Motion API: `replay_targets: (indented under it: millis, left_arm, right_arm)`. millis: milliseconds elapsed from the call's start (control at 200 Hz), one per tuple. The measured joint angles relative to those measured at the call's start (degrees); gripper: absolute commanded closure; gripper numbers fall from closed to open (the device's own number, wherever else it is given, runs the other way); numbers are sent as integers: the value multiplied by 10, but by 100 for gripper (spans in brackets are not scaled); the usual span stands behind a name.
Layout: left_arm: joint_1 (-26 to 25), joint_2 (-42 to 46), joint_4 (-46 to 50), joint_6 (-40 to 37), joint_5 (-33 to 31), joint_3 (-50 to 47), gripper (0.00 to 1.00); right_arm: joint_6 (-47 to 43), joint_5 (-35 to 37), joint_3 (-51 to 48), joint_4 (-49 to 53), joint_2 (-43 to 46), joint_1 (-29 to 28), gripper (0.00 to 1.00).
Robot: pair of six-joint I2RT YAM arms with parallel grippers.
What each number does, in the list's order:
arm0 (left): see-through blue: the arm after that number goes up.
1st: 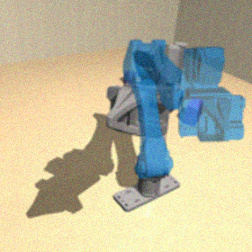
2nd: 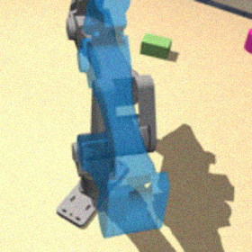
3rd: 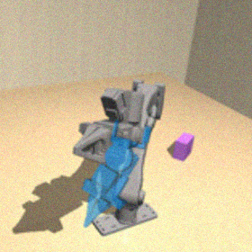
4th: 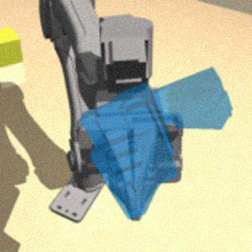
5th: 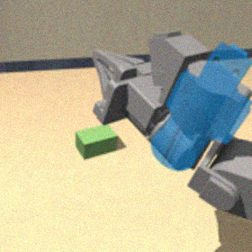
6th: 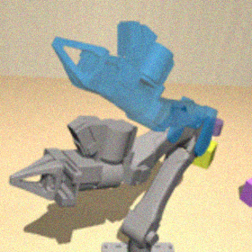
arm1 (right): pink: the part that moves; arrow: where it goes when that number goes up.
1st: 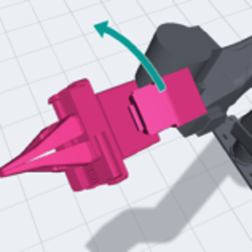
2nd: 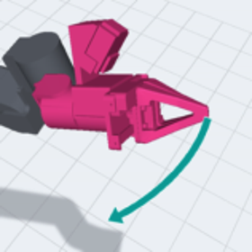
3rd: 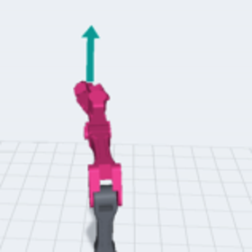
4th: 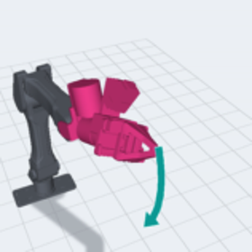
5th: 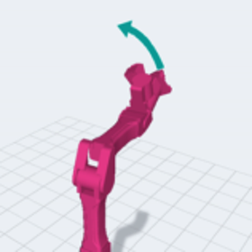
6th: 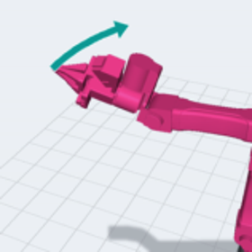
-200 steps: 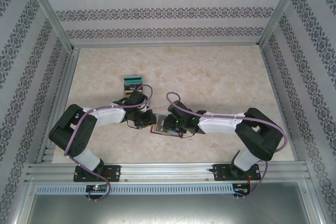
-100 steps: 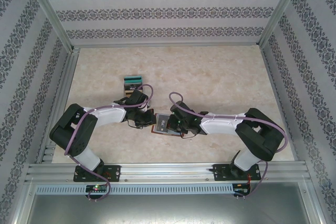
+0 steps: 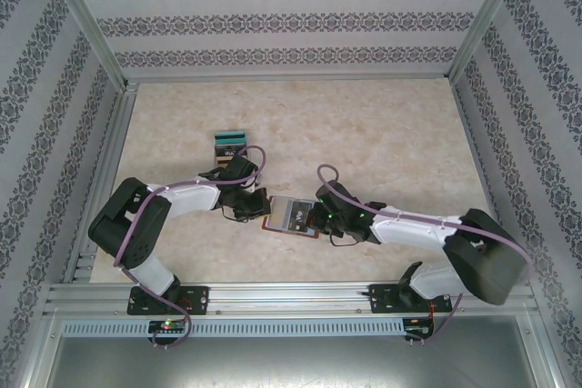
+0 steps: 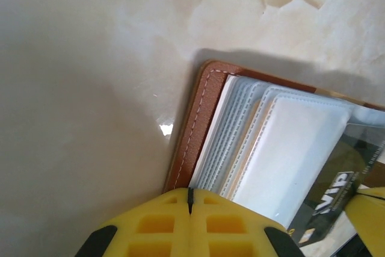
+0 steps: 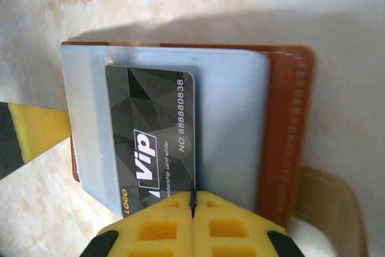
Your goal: Take the credit cards out of the card holder
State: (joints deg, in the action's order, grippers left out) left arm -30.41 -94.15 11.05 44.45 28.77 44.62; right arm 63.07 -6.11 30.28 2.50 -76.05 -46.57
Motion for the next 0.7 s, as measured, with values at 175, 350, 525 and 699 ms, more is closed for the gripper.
replay_targets:
  millis: [175,350,525,699]
  left_arm:
    - [1,9,30,1,-10,10,76]
    - [5,65,61,1,-1,37,53]
    - [23,127,43,10,33,53,53]
    - [28,134,29,17,51,51,54]
  right_arm:
    - [-6,9,-13,35,92,6,100]
    - [-27,11,-13,54,176,15,100]
    - [-49,7,-7,65,212,34,100]
    - [-70,-1,6,72,198,43,100]
